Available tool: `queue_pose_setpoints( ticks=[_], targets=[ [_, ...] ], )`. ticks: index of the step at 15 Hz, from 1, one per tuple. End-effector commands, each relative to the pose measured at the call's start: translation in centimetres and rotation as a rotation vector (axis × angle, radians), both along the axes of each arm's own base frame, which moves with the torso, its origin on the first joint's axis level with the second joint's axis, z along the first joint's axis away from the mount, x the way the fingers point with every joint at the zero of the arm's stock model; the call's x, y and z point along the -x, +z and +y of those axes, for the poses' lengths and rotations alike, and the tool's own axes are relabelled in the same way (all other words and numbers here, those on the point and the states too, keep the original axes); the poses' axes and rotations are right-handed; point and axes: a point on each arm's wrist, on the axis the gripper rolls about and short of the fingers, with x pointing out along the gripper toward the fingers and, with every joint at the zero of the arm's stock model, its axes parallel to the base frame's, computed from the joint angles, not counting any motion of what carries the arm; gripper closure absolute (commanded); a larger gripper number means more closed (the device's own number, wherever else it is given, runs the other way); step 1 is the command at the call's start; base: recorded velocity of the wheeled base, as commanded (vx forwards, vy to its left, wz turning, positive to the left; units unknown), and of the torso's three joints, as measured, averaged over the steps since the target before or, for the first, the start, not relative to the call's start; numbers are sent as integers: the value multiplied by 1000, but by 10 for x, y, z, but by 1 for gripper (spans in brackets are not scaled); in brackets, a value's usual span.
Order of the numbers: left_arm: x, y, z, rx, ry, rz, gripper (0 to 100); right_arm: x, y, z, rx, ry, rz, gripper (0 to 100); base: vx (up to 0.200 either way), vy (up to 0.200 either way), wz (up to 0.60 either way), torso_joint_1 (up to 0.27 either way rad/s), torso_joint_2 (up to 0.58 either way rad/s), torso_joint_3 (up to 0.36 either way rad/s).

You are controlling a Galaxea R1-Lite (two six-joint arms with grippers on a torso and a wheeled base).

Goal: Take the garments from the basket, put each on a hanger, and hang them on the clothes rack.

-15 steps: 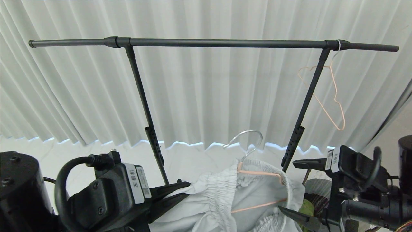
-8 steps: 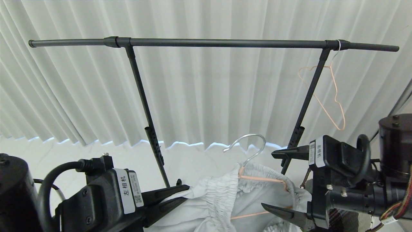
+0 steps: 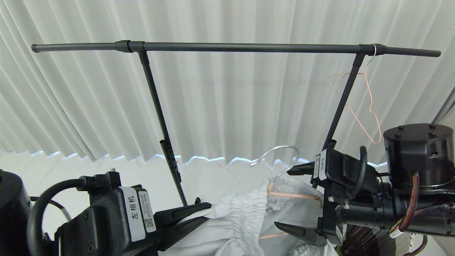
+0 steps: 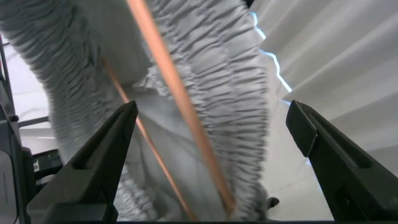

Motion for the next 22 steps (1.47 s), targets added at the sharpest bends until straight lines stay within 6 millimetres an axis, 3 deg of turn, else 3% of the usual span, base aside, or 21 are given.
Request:
queue_pose_setpoints(
  ticks=[1, 4, 5, 15, 16, 22],
  targets=[
    [0, 0, -1, 1, -2, -1, 100, -2, -4, 4, 12, 3, 11, 0, 0, 0, 0, 0, 0, 0],
    [0, 0, 0, 4, -2, -3, 100, -1, -4, 5, 12, 9, 11, 0, 0, 0, 0, 0, 0, 0],
    [0, 0, 0, 4, -2, -3, 100, -1, -4, 4, 12, 7, 9, 100, 0, 0, 0, 0, 0, 0],
    [-1, -1, -1, -33, -11, -58, 100, -2, 9, 2, -4, -1, -98, 100, 0, 0, 0, 0, 0, 0],
    [-1, -1, -2, -33, -11, -58, 0, -1, 10, 1, -3, 3, -111, 100, 0, 0, 0, 0, 0, 0],
    [-3, 3, 7, -5, 38, -59, 0, -9, 24, -25, 26, -64, -253, 100, 0, 0, 0, 0, 0, 0]
  ],
)
